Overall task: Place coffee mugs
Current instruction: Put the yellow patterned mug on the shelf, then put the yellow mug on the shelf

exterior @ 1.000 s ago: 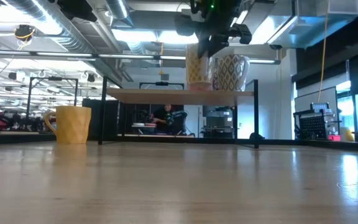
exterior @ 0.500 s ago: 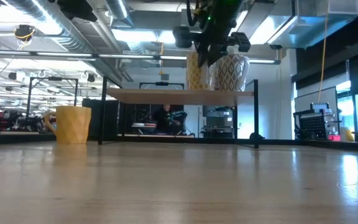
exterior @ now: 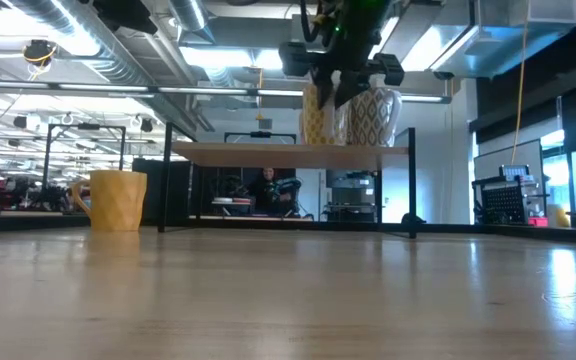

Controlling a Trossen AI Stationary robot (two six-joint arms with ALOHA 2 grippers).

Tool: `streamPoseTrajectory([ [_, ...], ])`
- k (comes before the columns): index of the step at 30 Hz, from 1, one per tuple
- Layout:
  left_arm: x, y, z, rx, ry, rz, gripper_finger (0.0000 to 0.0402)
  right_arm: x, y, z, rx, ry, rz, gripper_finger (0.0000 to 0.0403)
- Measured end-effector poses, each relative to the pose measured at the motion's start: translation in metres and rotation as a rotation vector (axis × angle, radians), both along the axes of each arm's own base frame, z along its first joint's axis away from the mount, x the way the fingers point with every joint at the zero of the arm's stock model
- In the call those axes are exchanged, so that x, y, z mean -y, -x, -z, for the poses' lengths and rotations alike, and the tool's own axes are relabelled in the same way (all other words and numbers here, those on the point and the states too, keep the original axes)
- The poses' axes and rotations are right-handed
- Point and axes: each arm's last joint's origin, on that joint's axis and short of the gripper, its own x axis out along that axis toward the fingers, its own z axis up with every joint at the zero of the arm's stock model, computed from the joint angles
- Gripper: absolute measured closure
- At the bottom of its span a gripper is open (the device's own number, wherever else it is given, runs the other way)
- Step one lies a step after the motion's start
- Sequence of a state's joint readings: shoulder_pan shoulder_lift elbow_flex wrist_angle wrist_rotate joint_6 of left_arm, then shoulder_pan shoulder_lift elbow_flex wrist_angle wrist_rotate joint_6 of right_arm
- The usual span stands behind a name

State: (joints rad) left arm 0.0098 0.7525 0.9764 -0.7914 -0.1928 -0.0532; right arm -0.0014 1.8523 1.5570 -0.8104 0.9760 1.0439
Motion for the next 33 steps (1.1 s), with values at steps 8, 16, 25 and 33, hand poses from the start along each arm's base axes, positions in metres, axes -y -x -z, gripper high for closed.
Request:
streamPoseTrajectory([
  [8,0.000,0.000,0.000,0.000,0.000,0.000,0.0234,0.000,0.000,0.000,0.005,-0.002,0.002,0.0255],
  [16,0.000,0.000,0.000,-0.001,-0.002,0.001,0.0234,-0.002,0.002,-0.004,0.011,-0.057,-0.032,0.0216],
  [25,0.000,0.000,0.000,-0.001,-0.003,0.001,0.0234,-0.014,0.014,-0.016,-0.017,-0.165,-0.117,0.0217],
  [33,0.001,0.000,0.000,0.001,0.037,0.021,0.0234,-0.053,0.032,-0.036,-0.029,-0.190,-0.259,0.0217],
])
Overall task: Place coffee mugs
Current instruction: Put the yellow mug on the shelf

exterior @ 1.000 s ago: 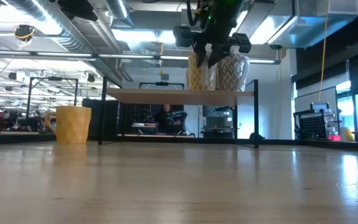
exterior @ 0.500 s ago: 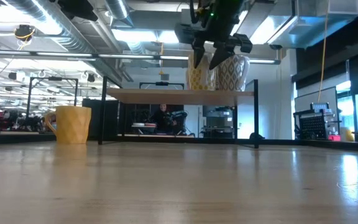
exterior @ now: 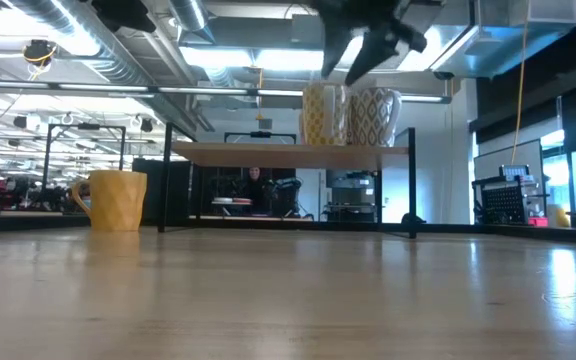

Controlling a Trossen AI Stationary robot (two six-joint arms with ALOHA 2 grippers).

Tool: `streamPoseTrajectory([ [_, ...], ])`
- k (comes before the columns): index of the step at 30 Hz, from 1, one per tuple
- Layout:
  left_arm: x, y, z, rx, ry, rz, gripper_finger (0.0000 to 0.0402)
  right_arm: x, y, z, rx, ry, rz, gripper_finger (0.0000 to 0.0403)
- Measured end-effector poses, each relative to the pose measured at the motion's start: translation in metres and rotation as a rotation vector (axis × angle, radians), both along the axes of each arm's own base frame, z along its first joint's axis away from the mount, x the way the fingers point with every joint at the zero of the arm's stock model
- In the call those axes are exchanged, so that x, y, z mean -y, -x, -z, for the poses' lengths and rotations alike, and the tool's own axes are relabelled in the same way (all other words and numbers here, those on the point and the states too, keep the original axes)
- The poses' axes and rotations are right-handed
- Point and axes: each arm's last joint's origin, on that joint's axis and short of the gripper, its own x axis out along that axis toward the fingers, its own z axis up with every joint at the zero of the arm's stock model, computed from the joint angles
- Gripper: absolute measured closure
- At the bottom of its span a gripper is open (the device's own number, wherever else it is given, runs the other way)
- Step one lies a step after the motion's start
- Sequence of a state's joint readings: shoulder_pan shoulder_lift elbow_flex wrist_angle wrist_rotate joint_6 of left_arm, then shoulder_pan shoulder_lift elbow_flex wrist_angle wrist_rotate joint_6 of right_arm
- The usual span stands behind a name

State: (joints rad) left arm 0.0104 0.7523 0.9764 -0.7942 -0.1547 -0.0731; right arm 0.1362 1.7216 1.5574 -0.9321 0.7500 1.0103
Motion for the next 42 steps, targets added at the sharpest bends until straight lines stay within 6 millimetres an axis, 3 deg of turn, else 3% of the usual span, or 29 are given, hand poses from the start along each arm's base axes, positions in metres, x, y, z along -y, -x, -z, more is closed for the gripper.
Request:
streamPoseTrajectory([
  [10,0.007,0.000,0.003,-0.013,0.236,0.142,0.0234,-0.063,0.016,-0.006,-0.061,0.062,-0.261,0.0217],
  [15,0.010,-0.002,0.014,-0.041,0.306,0.119,0.0234,-0.080,0.026,-0.003,-0.152,0.092,-0.365,0.0217],
  [19,0.014,-0.006,0.027,-0.055,0.395,0.045,0.0234,-0.081,0.034,0.013,-0.307,0.026,-0.510,0.0217],
  [24,0.011,-0.010,0.023,0.046,0.484,-0.152,0.0234,-0.073,0.060,0.041,-0.446,-0.088,-0.653,0.0217],
  [29,0.008,-0.007,0.028,0.031,0.518,-0.308,0.0234,-0.067,0.080,0.059,-0.326,-0.116,-0.748,0.0217],
  [34,0.007,0.005,0.035,-0.096,0.575,-0.434,0.0234,-0.063,0.094,0.061,-0.177,-0.130,-0.802,0.0217],
  [42,-0.006,0.014,0.033,-0.216,0.530,-0.623,0.0234,-0.056,0.104,0.063,-0.190,-0.041,-0.736,0.0217],
])
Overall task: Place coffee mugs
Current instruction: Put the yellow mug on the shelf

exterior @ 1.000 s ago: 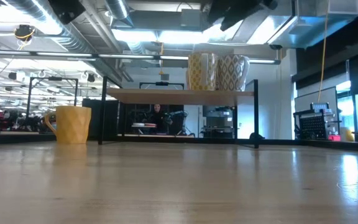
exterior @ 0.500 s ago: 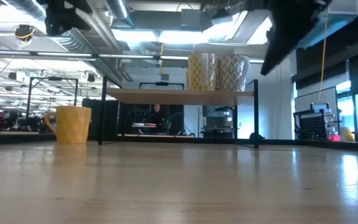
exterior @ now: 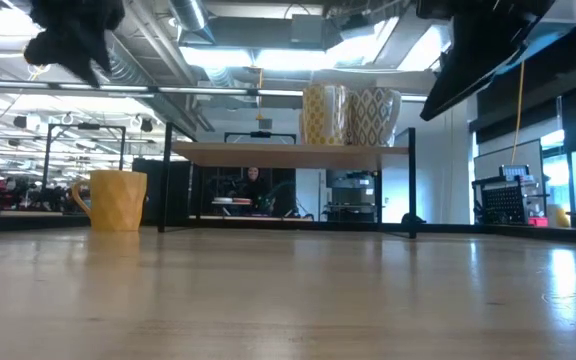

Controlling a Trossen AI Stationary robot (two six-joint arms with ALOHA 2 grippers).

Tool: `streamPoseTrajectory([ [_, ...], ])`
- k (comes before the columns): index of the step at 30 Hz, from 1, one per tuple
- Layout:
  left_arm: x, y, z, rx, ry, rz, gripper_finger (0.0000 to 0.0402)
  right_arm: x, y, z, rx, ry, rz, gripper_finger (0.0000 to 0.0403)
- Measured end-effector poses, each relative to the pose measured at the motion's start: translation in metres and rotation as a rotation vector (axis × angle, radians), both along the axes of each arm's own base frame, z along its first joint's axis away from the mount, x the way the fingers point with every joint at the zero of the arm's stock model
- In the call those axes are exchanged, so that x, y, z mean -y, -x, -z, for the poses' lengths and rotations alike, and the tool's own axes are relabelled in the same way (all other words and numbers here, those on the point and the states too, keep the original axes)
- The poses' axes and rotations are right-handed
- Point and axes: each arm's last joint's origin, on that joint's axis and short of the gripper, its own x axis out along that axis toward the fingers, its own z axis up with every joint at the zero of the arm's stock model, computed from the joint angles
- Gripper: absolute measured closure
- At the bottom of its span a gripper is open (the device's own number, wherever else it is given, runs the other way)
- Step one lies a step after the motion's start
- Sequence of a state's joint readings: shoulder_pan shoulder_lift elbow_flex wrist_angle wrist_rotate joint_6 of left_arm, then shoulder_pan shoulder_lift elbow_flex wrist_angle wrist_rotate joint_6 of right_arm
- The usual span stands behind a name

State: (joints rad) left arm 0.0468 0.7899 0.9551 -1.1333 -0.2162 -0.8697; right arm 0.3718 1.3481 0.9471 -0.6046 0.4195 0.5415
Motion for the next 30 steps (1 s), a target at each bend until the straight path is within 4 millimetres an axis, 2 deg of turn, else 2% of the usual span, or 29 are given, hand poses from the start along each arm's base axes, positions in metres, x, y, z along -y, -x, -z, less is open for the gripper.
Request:
streamPoseTrajectory([
  [6,-0.020,-0.001,0.013,-0.251,-0.083,0.028,0.0234,0.011,-0.002,0.007,-0.013,0.007,0.050,0.0217],
  [15,-0.067,-0.013,0.032,-0.506,-0.111,0.200,0.0234,0.050,-0.003,0.023,-0.045,-0.014,0.247,0.0217],
  [19,-0.087,-0.006,0.034,-0.515,-0.103,0.107,0.0234,0.060,0.000,0.032,-0.075,-0.064,0.302,0.0217],
  [25,-0.114,0.005,0.032,-0.433,-0.095,-0.142,0.0234,0.059,0.001,0.035,-0.116,-0.083,0.217,0.0217],
  [30,-0.132,0.006,0.042,-0.475,-0.043,-0.209,0.0234,0.059,0.001,0.035,-0.131,-0.069,0.171,0.0217],
])
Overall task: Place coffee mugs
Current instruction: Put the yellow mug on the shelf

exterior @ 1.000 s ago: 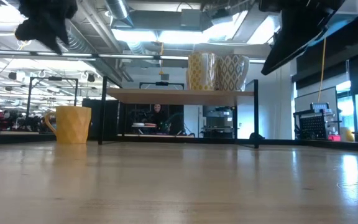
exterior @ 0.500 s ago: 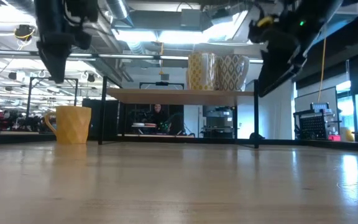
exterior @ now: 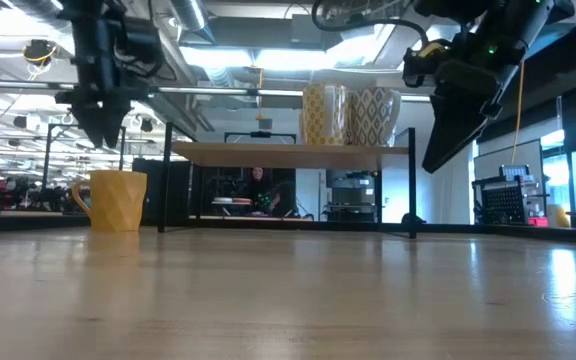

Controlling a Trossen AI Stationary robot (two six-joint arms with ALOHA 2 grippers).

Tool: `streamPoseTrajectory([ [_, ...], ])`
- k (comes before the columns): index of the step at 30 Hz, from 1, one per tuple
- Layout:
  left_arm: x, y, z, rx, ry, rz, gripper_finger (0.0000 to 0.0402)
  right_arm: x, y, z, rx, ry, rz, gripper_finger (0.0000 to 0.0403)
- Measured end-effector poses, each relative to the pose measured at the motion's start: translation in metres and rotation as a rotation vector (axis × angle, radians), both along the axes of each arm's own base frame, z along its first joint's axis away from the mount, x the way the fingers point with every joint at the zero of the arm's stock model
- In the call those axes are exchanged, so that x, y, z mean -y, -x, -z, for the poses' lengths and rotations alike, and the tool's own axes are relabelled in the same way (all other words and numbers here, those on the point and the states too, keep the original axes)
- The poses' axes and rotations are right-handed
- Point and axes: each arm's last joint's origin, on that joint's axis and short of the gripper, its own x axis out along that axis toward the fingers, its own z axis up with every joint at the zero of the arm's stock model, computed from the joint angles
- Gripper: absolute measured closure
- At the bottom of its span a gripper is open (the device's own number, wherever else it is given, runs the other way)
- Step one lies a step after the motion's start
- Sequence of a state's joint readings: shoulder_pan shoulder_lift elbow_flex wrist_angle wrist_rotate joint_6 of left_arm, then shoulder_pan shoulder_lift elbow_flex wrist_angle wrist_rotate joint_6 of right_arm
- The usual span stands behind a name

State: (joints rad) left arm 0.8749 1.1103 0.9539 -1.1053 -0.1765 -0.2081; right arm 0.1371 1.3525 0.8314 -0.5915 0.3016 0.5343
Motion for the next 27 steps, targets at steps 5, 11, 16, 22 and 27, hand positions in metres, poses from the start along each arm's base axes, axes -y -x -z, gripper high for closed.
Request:
streamPoseTrajectory([
  [5,-0.018,-0.004,0.012,-0.045,0.011,-0.028,0.0234,0.000,0.001,0.000,-0.013,0.003,-0.017,0.0217],
  [11,-0.033,-0.006,0.027,-0.114,0.061,-0.021,0.0234,0.000,0.001,0.000,-0.012,0.012,-0.016,0.0217],
  [16,-0.044,-0.010,0.037,-0.094,0.084,0.016,0.0234,0.000,0.001,0.000,-0.011,0.013,-0.016,0.0217],
  [22,-0.053,-0.011,0.049,-0.124,0.127,0.046,0.0234,0.000,0.000,0.000,-0.005,0.012,-0.016,0.0217],
  [27,-0.056,-0.012,0.054,-0.130,0.149,0.053,0.0235,0.000,0.000,0.000,-0.005,0.013,-0.015,0.0217],
])
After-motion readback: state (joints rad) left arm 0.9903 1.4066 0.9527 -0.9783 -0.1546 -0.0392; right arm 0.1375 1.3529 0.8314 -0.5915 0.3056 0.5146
